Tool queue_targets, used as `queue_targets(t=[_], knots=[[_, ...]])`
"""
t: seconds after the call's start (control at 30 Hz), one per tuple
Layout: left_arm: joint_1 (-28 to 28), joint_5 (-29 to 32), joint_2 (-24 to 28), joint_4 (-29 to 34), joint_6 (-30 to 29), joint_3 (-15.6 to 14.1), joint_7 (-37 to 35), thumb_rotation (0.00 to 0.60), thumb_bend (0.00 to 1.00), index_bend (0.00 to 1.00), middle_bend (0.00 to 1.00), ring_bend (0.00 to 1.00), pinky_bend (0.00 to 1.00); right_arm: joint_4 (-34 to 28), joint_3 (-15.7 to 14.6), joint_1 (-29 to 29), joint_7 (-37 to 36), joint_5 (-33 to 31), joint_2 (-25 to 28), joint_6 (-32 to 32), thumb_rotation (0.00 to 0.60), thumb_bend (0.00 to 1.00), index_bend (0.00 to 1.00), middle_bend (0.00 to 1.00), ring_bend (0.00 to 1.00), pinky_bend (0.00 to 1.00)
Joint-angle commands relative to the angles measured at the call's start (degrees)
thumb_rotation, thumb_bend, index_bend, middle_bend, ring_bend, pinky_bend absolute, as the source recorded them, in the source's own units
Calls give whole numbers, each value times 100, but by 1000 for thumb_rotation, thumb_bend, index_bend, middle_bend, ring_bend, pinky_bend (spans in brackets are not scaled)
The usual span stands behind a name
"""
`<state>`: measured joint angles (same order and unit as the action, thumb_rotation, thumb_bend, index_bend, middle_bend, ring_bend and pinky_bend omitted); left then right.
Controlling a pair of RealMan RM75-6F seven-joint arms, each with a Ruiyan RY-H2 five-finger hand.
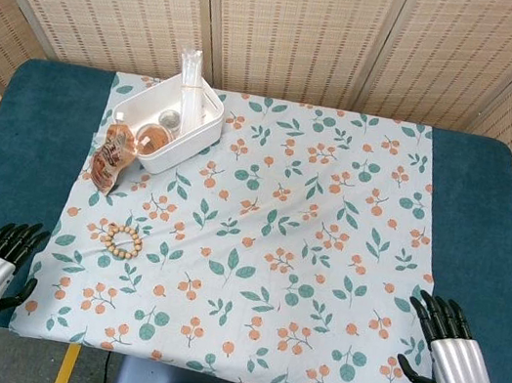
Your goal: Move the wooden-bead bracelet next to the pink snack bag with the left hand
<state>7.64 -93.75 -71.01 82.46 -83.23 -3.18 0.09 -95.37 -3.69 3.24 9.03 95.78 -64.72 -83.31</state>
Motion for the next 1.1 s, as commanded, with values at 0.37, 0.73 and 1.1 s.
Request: queue_targets(t=[0.37, 0.73, 1.1], knots=[[378, -512, -925, -420, 69, 99, 279, 600, 505, 30, 180, 24, 57, -37, -16, -47, -25, 67, 40, -102, 451, 236, 0, 0, 0, 0], [676, -324, -1951, -1128, 472, 327, 1612, 600, 493, 141, 297, 49, 0, -6, 47, -70, -92, 65, 31, -218, 451, 236, 0, 0, 0, 0], [898, -251, -2364, -1688, 716, 363, 1843, 600, 492, 159, 287, 43, 0, -42, -30, -34, -99, 89, 77, -64, 451, 236, 0, 0, 0, 0]])
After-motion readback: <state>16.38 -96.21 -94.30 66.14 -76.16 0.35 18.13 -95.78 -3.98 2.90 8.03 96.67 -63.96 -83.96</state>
